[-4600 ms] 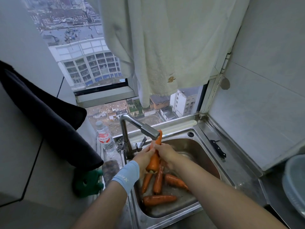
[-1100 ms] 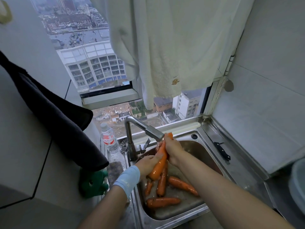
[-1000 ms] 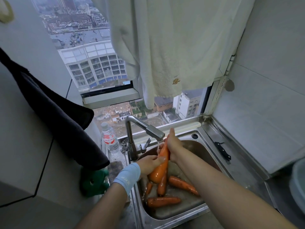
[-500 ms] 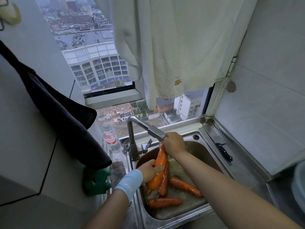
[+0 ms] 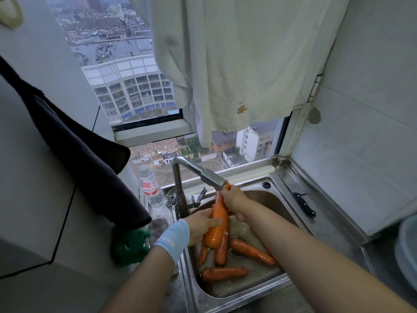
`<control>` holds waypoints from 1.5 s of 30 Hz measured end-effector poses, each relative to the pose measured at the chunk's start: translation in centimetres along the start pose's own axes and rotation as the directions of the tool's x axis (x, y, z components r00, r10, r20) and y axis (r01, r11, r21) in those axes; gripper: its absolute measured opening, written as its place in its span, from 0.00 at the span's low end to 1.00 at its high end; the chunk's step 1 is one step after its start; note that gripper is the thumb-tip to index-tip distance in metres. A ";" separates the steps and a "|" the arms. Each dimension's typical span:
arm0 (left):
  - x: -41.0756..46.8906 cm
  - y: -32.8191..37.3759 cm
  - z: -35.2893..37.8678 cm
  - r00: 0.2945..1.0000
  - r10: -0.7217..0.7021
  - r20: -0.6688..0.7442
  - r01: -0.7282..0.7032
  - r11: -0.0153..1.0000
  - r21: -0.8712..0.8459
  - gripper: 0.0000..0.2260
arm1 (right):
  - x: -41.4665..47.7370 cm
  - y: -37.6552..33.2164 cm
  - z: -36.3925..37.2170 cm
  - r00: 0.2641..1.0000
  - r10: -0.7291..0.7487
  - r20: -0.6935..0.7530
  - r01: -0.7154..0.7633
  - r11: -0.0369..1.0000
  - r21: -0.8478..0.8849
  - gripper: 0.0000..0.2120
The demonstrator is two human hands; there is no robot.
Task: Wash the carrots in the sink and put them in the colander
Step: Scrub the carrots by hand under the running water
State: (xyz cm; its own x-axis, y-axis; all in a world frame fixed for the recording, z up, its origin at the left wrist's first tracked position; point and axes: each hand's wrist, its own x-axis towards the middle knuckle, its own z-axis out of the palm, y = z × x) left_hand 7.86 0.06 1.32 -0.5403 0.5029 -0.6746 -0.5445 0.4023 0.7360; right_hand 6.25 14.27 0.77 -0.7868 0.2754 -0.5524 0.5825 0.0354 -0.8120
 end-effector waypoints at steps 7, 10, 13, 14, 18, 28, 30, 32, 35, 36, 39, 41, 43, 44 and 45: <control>1.7 0.8 1.3 0.964 0.053 -0.261 -0.061 0.998 -0.023 0.35 | -1.5 -1.1 -0.1 0.999 0.047 0.009 -0.047 0.999 0.001 0.20; 1.2 2.0 1.3 0.953 0.022 -0.303 -0.047 0.996 -0.073 0.29 | -3.5 0.0 0.5 0.991 0.046 0.126 -0.057 0.995 0.085 0.13; 1.0 2.3 1.5 0.951 -0.113 -0.287 0.081 0.989 -0.123 0.26 | -3.7 0.8 0.4 0.993 0.013 0.118 -0.031 0.987 0.158 0.10; 0.8 2.1 1.7 0.956 -0.129 -0.262 0.091 0.984 -0.152 0.25 | -3.7 0.9 0.5 0.993 -0.005 0.120 -0.019 0.980 0.200 0.10; 1.1 1.5 2.1 0.978 -0.038 -0.207 -0.043 0.927 -0.371 0.11 | -3.1 1.2 1.4 0.995 -0.091 0.031 0.084 0.979 0.184 0.18; 1.0 -0.3 2.6 0.912 -0.025 -0.410 -0.031 0.991 -0.130 0.18 | -2.5 4.4 3.1 0.985 0.172 0.027 -0.172 0.938 0.300 0.23; 1.2 -0.3 2.3 0.909 0.025 -0.417 -0.030 1.000 -0.005 0.19 | -2.4 3.9 3.1 0.980 0.197 0.001 -0.187 0.929 0.320 0.29; 1.3 -0.3 2.2 0.935 0.091 -0.342 -0.077 0.996 0.055 0.17 | -2.4 3.3 2.5 0.968 0.249 -0.030 -0.225 0.917 0.330 0.35; 2.0 -0.8 1.7 0.985 0.106 -0.135 -0.120 0.988 -0.100 0.15 | -1.5 2.9 1.1 0.964 0.260 -0.061 -0.220 0.903 0.370 0.31; 2.0 -0.9 1.6 0.991 0.110 -0.079 -0.124 0.974 -0.190 0.16 | -1.0 2.9 0.7 0.969 0.238 -0.067 -0.200 0.914 0.352 0.25; 1.4 -0.5 2.0 0.989 0.127 -0.078 -0.147 0.922 -0.358 0.14 | -1.7 2.5 0.1 0.988 0.156 -0.010 -0.143 0.931 0.336 0.15; 0.9 0.2 2.5 0.980 0.089 -0.180 -0.156 0.903 -0.400 0.17 | -2.1 2.6 0.1 0.993 0.098 0.061 -0.112 0.950 0.293 0.13; 1.0 0.4 2.0 0.952 0.012 -0.305 -0.134 0.914 -0.383 0.18 | -1.6 3.3 0.3 0.993 0.056 0.105 -0.076 0.976 0.202 0.16; 1.1 0.3 1.5 0.947 -0.017 -0.322 -0.103 0.931 -0.351 0.17 | -1.5 3.6 0.1 0.992 0.014 0.126 -0.032 0.990 0.136 0.17; 1.1 0.2 1.0 0.952 -0.040 -0.303 -0.071 0.936 -0.345 0.17 | -1.6 3.6 -0.3 0.989 -0.040 0.140 0.035 0.999 0.038 0.18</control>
State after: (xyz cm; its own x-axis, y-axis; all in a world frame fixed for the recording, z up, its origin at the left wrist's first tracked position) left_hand 7.83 1.46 0.74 -0.6872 0.2308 -0.6888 -0.6928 0.0771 0.7170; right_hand 9.62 14.23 -1.23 -0.8300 0.1367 -0.5408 0.5469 0.0087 -0.8372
